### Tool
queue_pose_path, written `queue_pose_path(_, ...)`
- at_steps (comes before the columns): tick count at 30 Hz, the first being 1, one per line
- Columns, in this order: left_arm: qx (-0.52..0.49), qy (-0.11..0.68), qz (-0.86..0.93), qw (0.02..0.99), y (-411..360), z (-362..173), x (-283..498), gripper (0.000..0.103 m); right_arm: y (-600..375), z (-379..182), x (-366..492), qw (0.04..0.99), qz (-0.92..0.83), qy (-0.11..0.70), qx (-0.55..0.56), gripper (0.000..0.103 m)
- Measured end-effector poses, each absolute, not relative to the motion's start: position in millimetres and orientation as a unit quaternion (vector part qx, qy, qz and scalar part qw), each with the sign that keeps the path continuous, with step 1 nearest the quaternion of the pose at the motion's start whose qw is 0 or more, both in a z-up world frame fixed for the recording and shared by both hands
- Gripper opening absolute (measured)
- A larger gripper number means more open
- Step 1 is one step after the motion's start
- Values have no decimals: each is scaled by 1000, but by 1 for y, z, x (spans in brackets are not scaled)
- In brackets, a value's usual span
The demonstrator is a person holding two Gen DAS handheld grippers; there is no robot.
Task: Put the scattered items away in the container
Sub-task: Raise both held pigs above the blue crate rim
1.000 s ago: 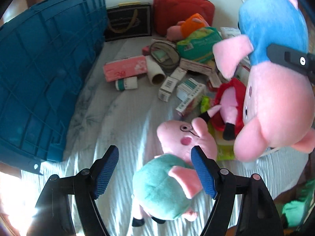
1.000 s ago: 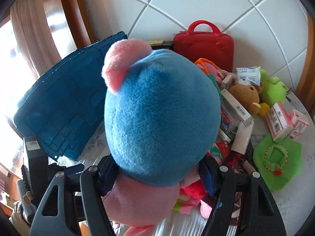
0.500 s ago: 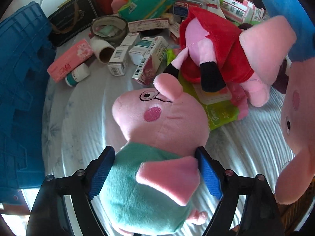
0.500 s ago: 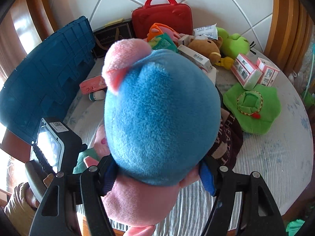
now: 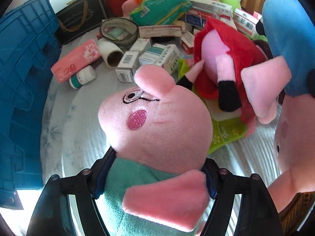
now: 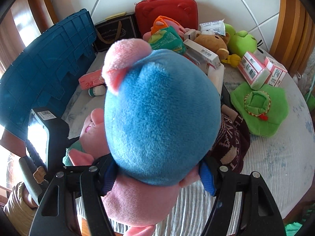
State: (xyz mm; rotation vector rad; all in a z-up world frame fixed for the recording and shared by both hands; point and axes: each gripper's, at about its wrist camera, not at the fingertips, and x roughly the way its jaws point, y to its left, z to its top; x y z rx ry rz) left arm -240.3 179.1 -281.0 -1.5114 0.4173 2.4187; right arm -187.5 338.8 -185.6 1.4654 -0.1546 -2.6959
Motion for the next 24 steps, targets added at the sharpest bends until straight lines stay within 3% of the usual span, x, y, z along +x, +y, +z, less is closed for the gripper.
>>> queue_pose_path(24, -279, 42, 959, 27, 95, -28, -226, 74, 264, -21, -206, 110, -945, 43, 305, 70)
